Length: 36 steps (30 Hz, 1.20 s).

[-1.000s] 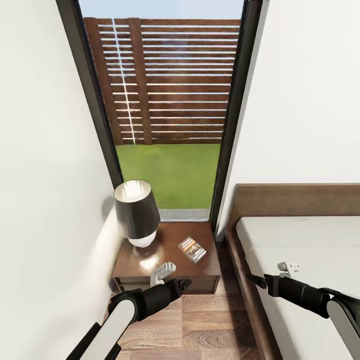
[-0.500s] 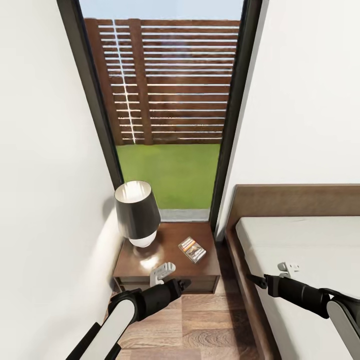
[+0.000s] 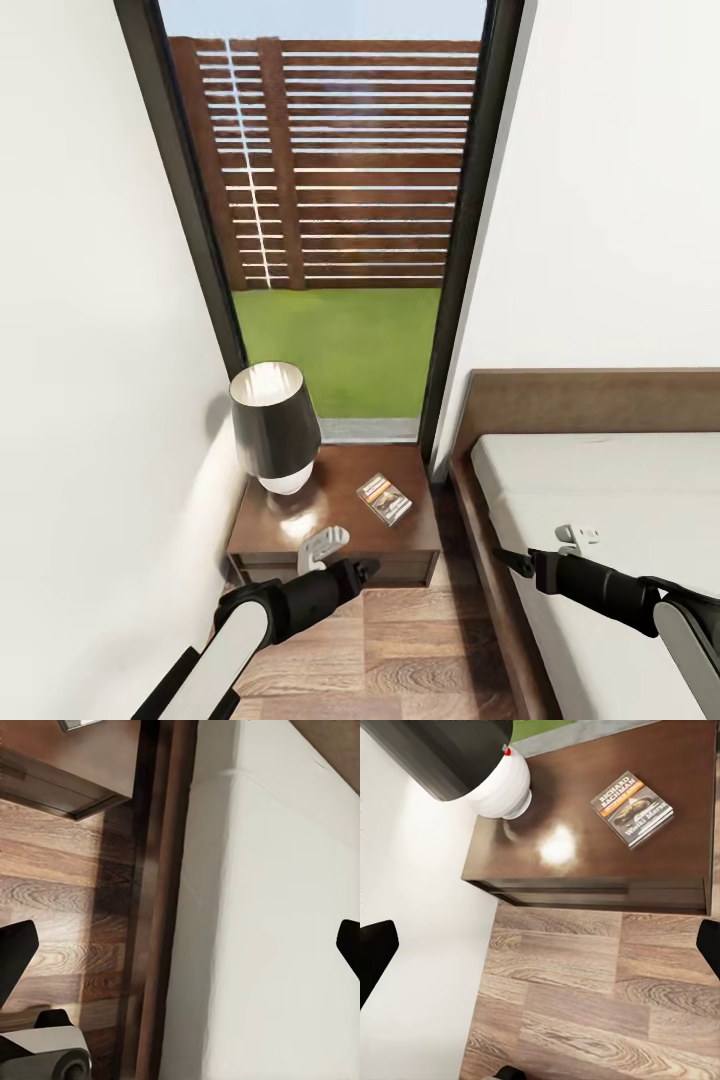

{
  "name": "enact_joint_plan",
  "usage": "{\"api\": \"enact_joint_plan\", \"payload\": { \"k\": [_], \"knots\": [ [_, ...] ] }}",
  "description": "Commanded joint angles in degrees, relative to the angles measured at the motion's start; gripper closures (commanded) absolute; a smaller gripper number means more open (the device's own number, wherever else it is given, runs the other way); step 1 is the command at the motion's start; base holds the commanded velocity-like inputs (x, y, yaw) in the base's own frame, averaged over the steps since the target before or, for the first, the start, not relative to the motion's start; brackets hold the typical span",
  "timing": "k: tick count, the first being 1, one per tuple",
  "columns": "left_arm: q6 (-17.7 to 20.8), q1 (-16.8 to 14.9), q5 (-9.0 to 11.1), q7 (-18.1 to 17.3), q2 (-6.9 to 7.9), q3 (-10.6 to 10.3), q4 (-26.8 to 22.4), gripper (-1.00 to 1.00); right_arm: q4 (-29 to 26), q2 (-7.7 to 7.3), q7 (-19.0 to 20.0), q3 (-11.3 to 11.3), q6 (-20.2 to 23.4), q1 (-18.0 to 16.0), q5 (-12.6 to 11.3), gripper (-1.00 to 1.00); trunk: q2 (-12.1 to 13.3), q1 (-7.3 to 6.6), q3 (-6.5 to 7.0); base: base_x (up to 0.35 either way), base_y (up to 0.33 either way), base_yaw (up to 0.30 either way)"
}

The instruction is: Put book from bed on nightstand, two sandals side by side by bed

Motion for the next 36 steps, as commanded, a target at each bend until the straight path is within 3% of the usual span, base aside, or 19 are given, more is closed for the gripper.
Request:
{"api": "enact_joint_plan", "payload": {
  "k": [1, 9, 20, 36],
  "knots": [
    [-0.19, 0.04, 0.57, 0.54, 0.11, -0.1, -0.09, -1.0, -0.03, 0.01, 0.24, -0.07, 0.22, -0.05, 0.06, -1.0, -0.12, 0.03, -0.12, 0.0, 0.0, 0.0],
    [-0.39, 0.67, 0.32, 0.23, 0.24, -0.17, -0.1, -1.0, -0.03, 0.01, 0.24, -0.07, 0.02, -0.05, 0.07, -1.0, -0.12, 0.03, -0.12, 0.0, 0.0, 0.0],
    [-0.45, 1.35, -1.81, -0.04, 0.15, -0.17, -0.1, -1.0, -0.03, 0.0, 0.3, -0.06, 0.09, -0.05, 0.06, -1.0, -0.12, 0.03, -0.12, -0.021, 0.0, 0.0],
    [-0.4, 1.56, -2.68, -0.11, -0.4, -0.17, -0.12, -1.0, -0.07, 0.02, 1.19, 0.01, 0.4, -0.32, 0.06, -1.0, -0.12, 0.03, -0.12, -0.198, 0.043, 0.0]
  ]
}}
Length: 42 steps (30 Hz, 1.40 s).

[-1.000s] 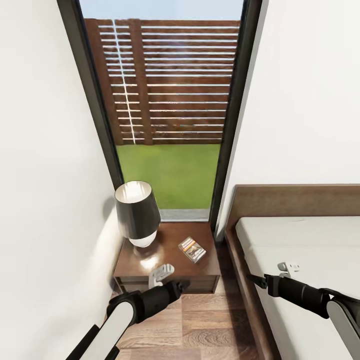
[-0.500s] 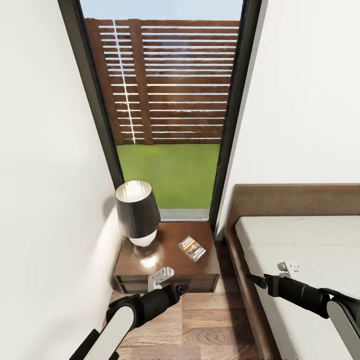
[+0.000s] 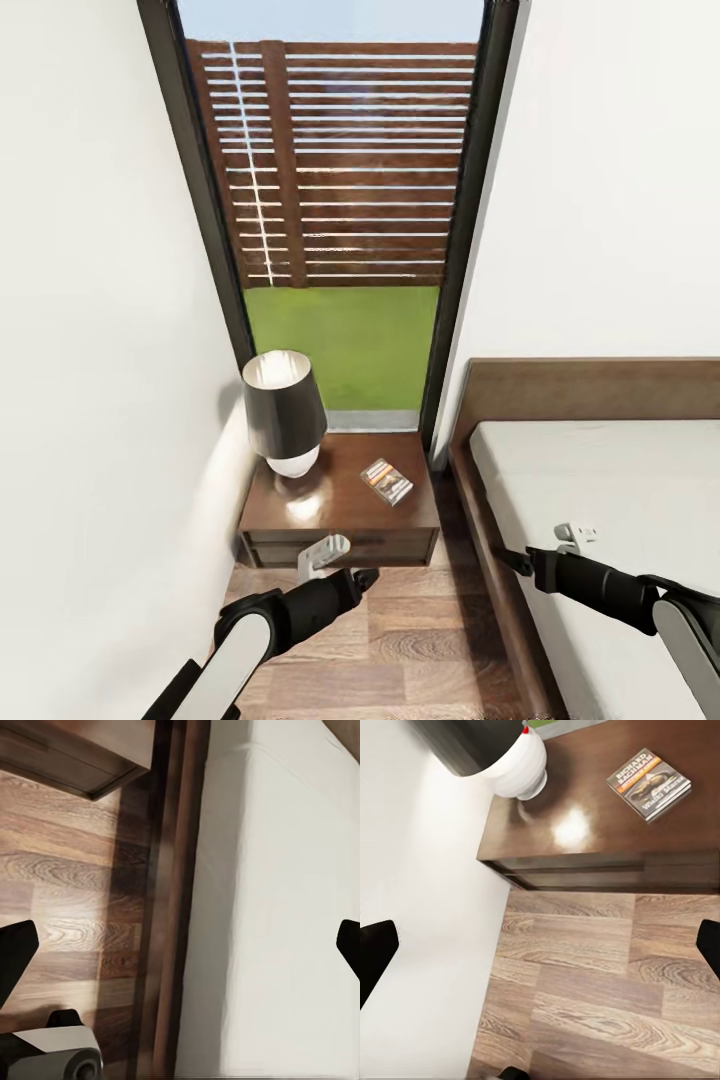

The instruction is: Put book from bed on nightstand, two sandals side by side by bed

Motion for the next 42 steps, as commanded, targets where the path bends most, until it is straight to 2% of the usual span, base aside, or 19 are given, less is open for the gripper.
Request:
{"api": "enact_joint_plan", "payload": {
  "k": [1, 25, 34, 42],
  "knots": [
    [-0.06, -0.06, 0.63, 0.62, -0.06, -0.09, -0.12, -1.0, -0.03, 0.0, 0.29, -0.07, 0.35, -0.09, 0.04, -1.0, -0.12, 0.02, -0.12, -0.111, 0.029, 0.0],
    [0.01, -0.07, 0.2, 1.6, -1.03, -0.08, -0.18, -1.0, -0.04, -0.04, 0.5, -0.06, 0.47, -0.22, -0.07, -1.0, -0.12, 0.02, -0.12, -0.032, 0.008, 0.0],
    [0.02, -0.09, 0.29, 3.61, -1.29, -0.12, -0.34, -1.0, -0.05, -0.06, 0.51, -0.06, 0.48, -0.23, -0.12, -1.0, -0.12, 0.02, -0.12, -0.003, 0.001, 0.0],
    [0.04, -0.11, 0.33, 4.02, -1.7, -0.15, -0.38, -1.0, -0.03, -0.09, 0.51, -0.08, 0.51, -0.28, -0.13, -1.0, -0.12, 0.02, -0.12, 0.0, 0.0, 0.0]
  ]
}}
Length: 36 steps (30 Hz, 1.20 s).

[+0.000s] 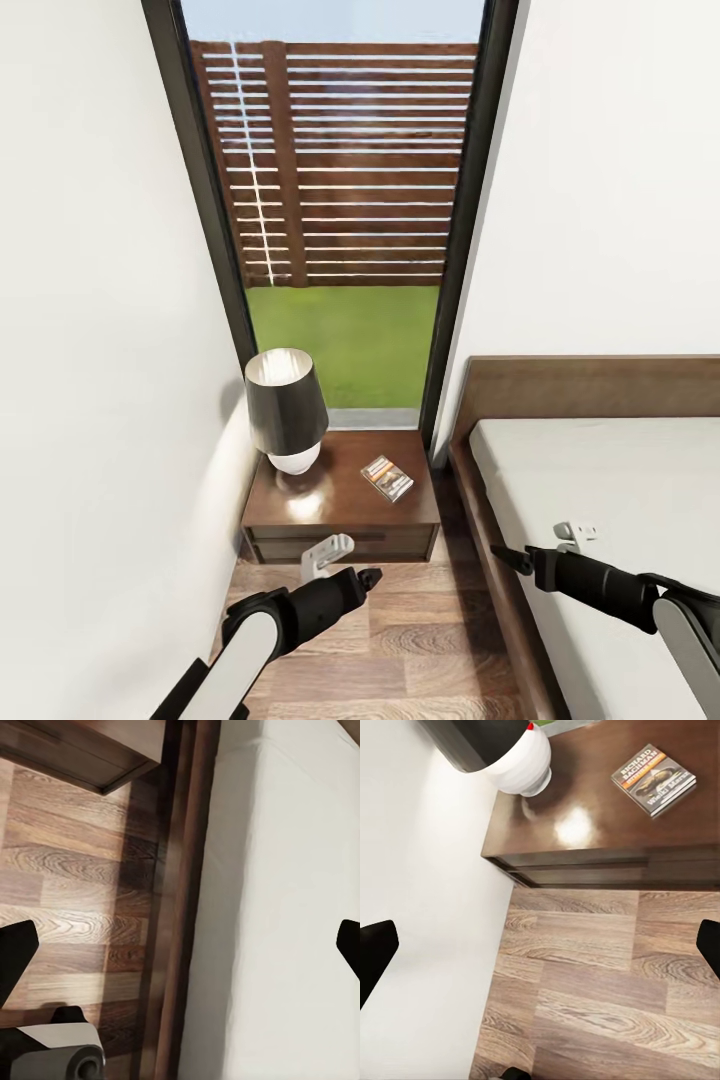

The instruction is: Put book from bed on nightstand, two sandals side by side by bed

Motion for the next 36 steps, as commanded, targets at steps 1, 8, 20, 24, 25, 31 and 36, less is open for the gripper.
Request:
{"api": "enact_joint_plan", "payload": {
  "k": [1, 8, 20, 24, 25, 31, 36],
  "knots": [
    [0.03, -0.06, 0.55, 0.59, -0.05, -0.03, -0.07, -1.0, -0.02, -0.07, 0.25, -0.1, 0.34, -0.06, 0.04, -1.0, -0.12, 0.03, -0.12, 0.0, 0.0, 0.0],
    [0.05, -0.07, 0.57, 0.4, -0.19, -0.07, -0.05, -1.0, -0.04, -0.63, 0.91, -0.27, 0.6, -0.08, -0.01, -1.0, -0.12, 0.03, -0.12, 0.0, 0.0, -0.062],
    [0.03, -0.07, 0.6, -1.14, -0.25, -0.1, 0.07, -1.0, -0.01, -1.59, 2.53, -0.77, 2.75, -0.15, -0.04, -1.0, -0.12, 0.03, -0.12, 0.0, 0.0, -0.217],
    [0.01, -0.07, 0.57, -1.98, -0.25, -0.08, 0.11, -1.0, 0.0, -1.71, 2.78, -0.94, 3.14, -0.16, -0.05, -1.0, -0.12, 0.03, -0.12, 0.0, 0.0, -0.268],
    [0.01, -0.07, 0.57, -1.98, -0.25, -0.08, 0.11, -1.0, 0.0, -1.71, 2.78, -0.94, 3.14, -0.16, -0.05, -1.0, -0.12, 0.03, -0.12, 0.0, 0.0, -0.276],
    [-0.03, -0.06, 0.46, -2.52, -0.14, -0.06, 0.13, -1.0, -0.01, -1.78, 2.94, -1.04, 3.38, -0.17, -0.05, -1.0, -0.12, 0.03, -0.12, 0.0, 0.0, -0.28],
    [-0.09, -0.02, 0.39, -2.67, -0.06, -0.05, 0.14, -1.0, 0.0, -1.81, 2.99, -1.07, 3.47, -0.18, -0.05, -1.0, -0.12, 0.03, -0.12, 0.0, 0.0, -0.284]
  ]
}}
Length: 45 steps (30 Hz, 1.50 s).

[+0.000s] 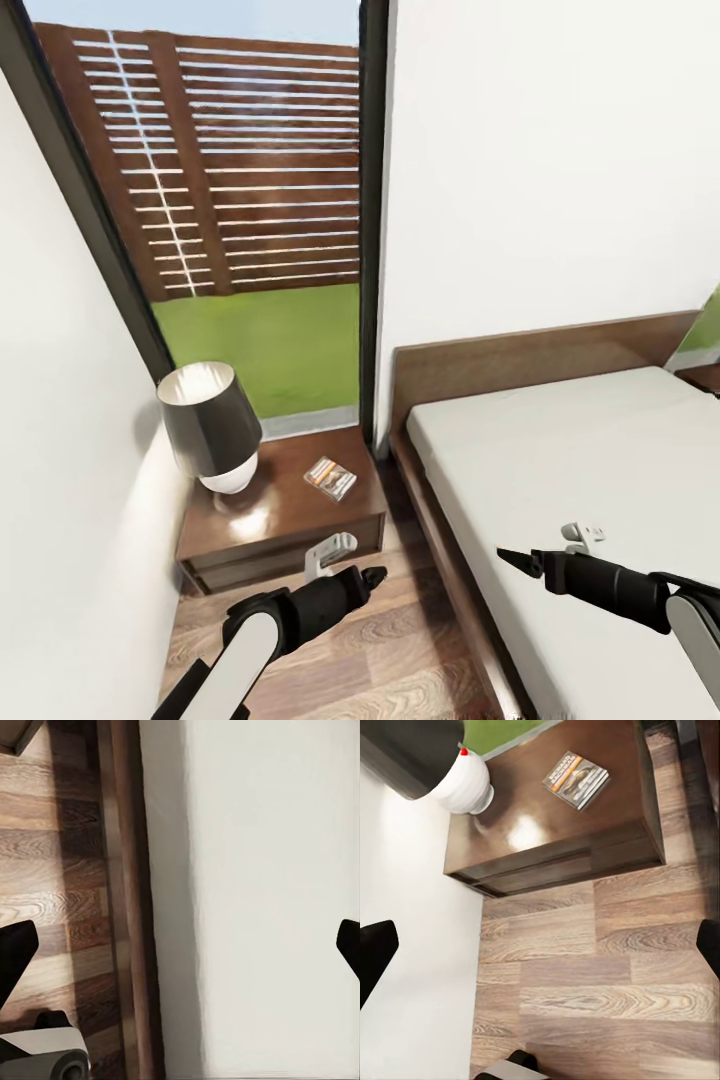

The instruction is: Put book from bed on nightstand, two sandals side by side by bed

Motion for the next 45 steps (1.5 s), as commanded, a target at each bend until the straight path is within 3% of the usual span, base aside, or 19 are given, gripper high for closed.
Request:
{"api": "enact_joint_plan", "payload": {
  "k": [1, 45],
  "knots": [
    [0.0, -0.04, 0.58, 0.56, 0.03, -0.01, -0.09, -1.0, -0.02, -0.02, 0.28, -0.06, 0.34, -0.07, 0.11, -1.0, -0.12, 0.03, -0.12, 0.0, 0.0, -0.286],
    [-0.08, -0.01, 0.44, 0.36, 0.36, 0.0, 0.02, -1.0, -0.01, -0.11, 0.32, -0.66, 0.41, -0.07, 0.11, -1.0, -0.12, 0.03, -0.12, 0.0, 0.0, -0.288]
  ]
}}
